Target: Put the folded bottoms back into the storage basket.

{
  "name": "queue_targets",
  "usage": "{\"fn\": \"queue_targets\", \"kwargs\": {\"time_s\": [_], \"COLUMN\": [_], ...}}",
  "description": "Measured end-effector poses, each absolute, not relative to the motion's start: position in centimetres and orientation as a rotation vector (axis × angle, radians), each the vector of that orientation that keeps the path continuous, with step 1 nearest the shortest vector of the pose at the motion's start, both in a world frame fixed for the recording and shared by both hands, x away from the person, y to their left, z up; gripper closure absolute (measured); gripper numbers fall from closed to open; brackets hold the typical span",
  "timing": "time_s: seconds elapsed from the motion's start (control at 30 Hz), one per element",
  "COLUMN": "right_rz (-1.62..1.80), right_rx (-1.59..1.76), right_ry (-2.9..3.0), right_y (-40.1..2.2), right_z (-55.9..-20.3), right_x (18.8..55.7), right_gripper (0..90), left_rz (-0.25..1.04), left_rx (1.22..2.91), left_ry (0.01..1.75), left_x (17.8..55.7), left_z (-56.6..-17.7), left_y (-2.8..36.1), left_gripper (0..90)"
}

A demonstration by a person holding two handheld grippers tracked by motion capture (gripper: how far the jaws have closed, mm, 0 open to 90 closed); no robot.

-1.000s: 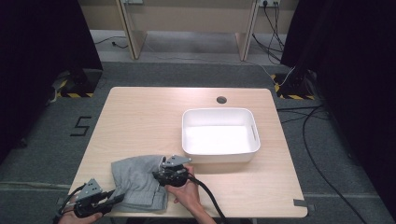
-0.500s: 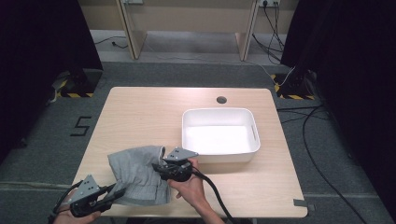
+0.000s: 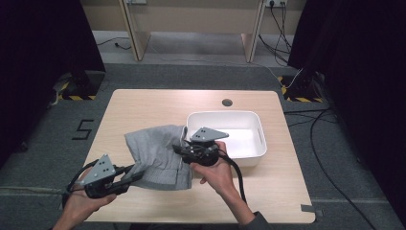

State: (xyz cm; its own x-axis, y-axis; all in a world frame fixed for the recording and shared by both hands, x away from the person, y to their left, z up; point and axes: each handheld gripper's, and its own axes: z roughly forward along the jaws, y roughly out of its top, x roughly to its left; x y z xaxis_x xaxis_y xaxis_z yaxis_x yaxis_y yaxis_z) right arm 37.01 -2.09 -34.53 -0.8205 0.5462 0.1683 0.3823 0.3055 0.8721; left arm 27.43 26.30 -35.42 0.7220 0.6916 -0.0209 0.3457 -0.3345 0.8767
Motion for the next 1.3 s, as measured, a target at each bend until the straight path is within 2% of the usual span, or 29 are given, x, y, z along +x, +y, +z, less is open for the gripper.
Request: {"fn": "queue_targets", "kwargs": {"time_s": [0.3, 0.53, 0.93, 1.3], "right_rz": [1.528, 1.462, 1.378, 1.301], "right_rx": [0.895, 0.915, 0.977, 1.02], "right_ry": [2.367, 2.363, 2.35, 2.36], "right_y": [-5.4, -8.8, -13.3, -16.0], "right_z": [-31.6, -30.5, -29.8, -31.0], "right_x": [39.1, 40.8, 43.3, 45.1], "right_gripper": [69.5, 69.5, 69.5, 69.4], "left_rz": [0.436, 0.407, 0.384, 0.341], "left_rx": [1.951, 1.969, 1.976, 1.995], "left_ry": [0.735, 0.695, 0.672, 0.676], "left_x": [30.7, 33.4, 36.7, 39.3], "left_z": [-32.8, -32.3, -31.9, -33.4], "left_y": [23.2, 19.8, 15.0, 11.8], "left_gripper": [68.9, 68.9, 68.9, 68.8]}}
